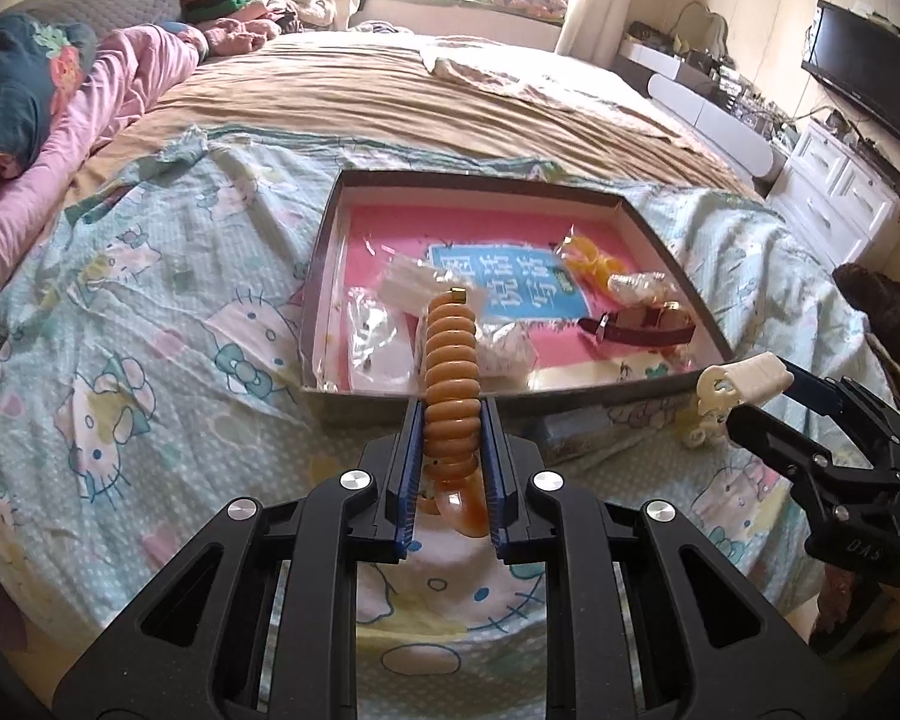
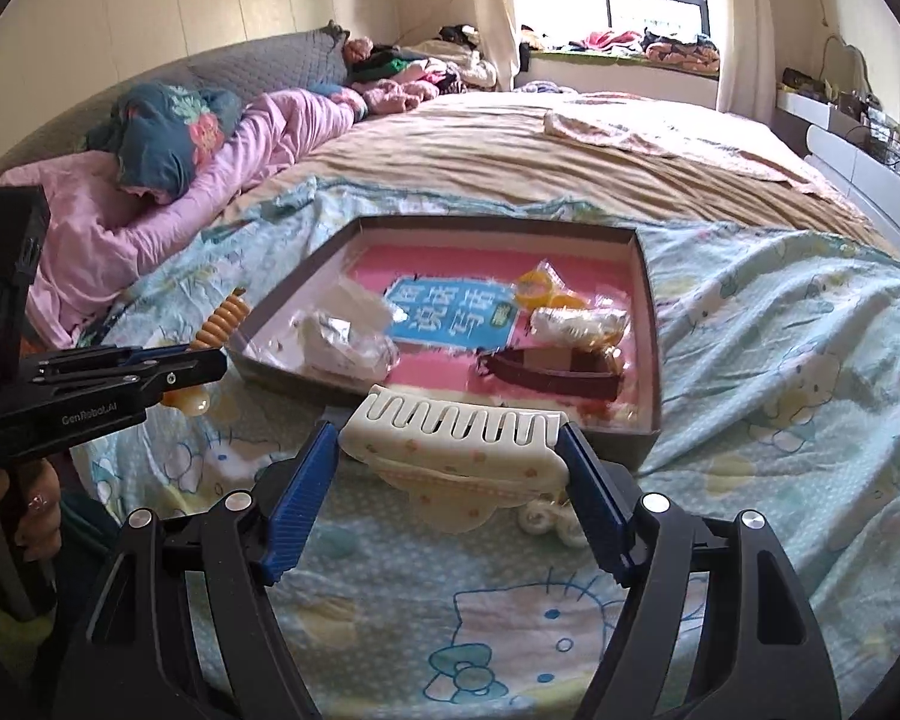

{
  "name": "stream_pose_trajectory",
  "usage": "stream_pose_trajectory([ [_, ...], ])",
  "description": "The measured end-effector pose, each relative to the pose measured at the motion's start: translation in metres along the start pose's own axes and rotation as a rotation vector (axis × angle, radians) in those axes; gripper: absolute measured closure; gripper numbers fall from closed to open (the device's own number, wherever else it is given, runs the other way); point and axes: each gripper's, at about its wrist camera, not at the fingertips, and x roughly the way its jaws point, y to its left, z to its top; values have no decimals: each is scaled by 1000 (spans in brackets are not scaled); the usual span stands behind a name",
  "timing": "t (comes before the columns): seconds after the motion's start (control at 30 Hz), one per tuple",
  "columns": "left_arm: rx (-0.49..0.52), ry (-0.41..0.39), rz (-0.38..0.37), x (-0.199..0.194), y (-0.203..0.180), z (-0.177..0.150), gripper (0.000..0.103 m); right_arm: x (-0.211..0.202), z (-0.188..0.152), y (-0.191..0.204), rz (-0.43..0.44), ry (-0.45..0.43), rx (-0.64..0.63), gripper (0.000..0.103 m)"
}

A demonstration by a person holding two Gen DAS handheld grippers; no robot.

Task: Organize jewelry
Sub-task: 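Carry the spiral hair tie and comb clip over the tray with both tools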

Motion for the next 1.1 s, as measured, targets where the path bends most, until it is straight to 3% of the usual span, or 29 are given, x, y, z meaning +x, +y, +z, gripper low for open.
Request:
stream_pose_trajectory([
  [0.6,8,-64,-49,5,-18,56,92,-20,54,-35,-61,-143,50,30],
  [1.1,27,-64,-47,23,-29,72,92,-15,76,-56,-105,-192,73,30],
])
